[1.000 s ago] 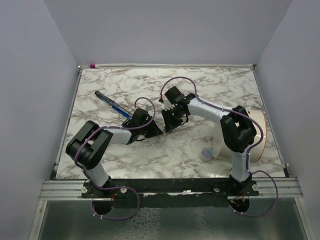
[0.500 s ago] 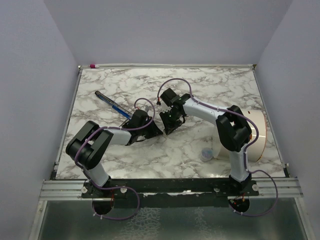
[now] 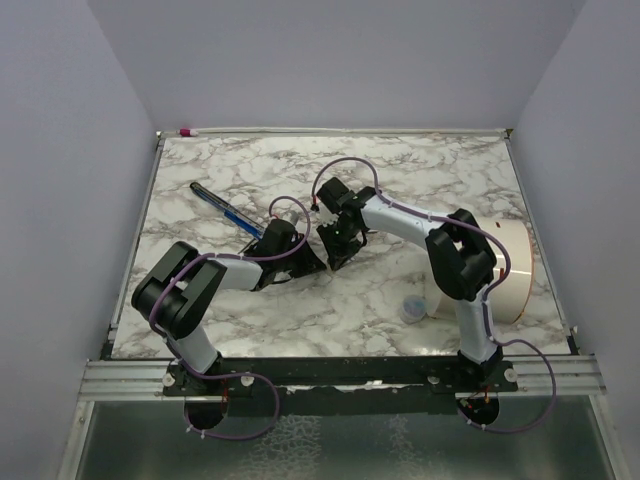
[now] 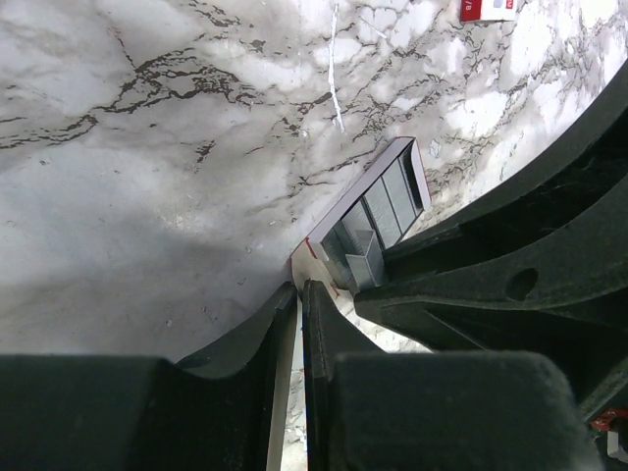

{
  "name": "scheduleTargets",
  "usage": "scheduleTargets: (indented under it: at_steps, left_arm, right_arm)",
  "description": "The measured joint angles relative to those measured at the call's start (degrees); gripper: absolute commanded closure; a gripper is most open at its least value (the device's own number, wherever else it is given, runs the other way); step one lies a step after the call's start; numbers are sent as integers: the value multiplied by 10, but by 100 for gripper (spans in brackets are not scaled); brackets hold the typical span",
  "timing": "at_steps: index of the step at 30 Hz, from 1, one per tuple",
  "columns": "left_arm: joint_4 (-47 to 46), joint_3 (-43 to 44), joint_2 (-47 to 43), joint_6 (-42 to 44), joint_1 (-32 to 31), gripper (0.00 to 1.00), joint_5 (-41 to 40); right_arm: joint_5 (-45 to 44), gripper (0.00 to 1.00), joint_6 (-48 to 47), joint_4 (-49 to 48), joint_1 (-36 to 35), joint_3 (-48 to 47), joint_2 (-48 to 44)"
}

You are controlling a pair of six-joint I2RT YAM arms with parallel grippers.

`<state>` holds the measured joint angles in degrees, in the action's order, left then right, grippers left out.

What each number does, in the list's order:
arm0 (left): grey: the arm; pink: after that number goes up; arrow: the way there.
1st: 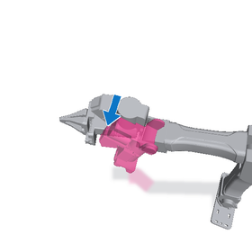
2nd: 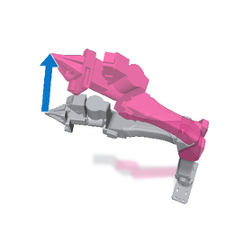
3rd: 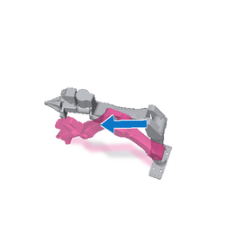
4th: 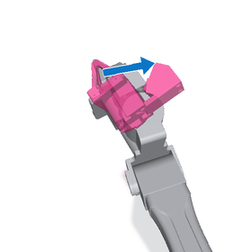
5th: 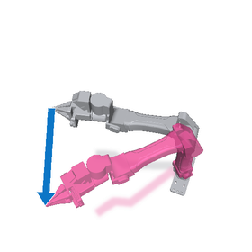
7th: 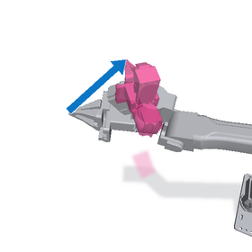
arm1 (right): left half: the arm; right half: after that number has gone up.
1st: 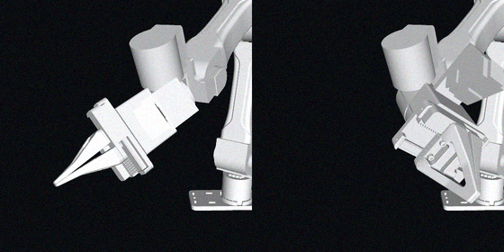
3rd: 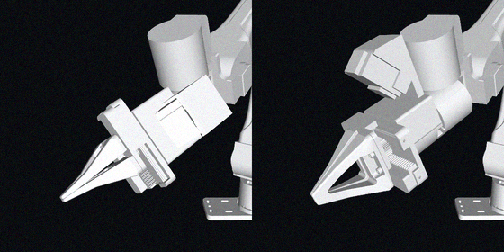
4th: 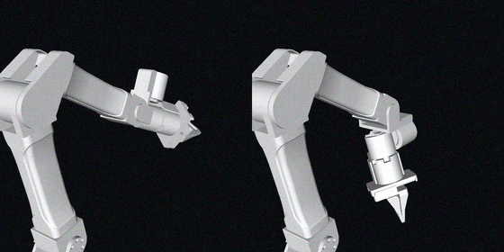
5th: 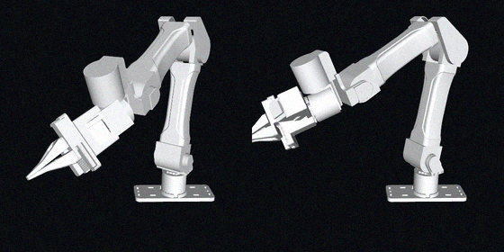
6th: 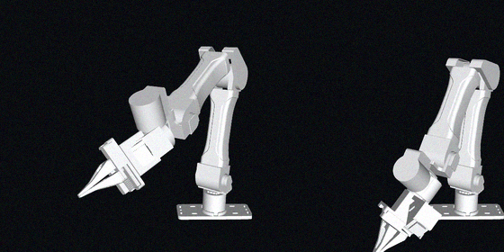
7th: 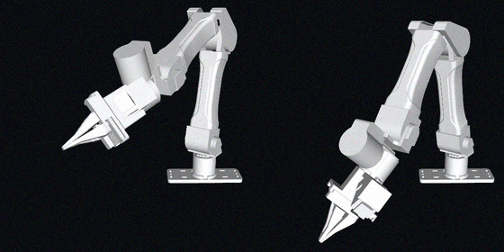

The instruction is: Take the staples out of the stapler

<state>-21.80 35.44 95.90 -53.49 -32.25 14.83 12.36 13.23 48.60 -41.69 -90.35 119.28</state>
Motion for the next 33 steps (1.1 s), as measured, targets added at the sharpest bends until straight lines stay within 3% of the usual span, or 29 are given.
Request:
scheduleTargets:
  at_steps: [33]
  left_arm:
    - [4, -3, -4, 0, 0, 87, 3]
  right_arm:
    - [-38, 81, 9, 30, -13, -23, 15]
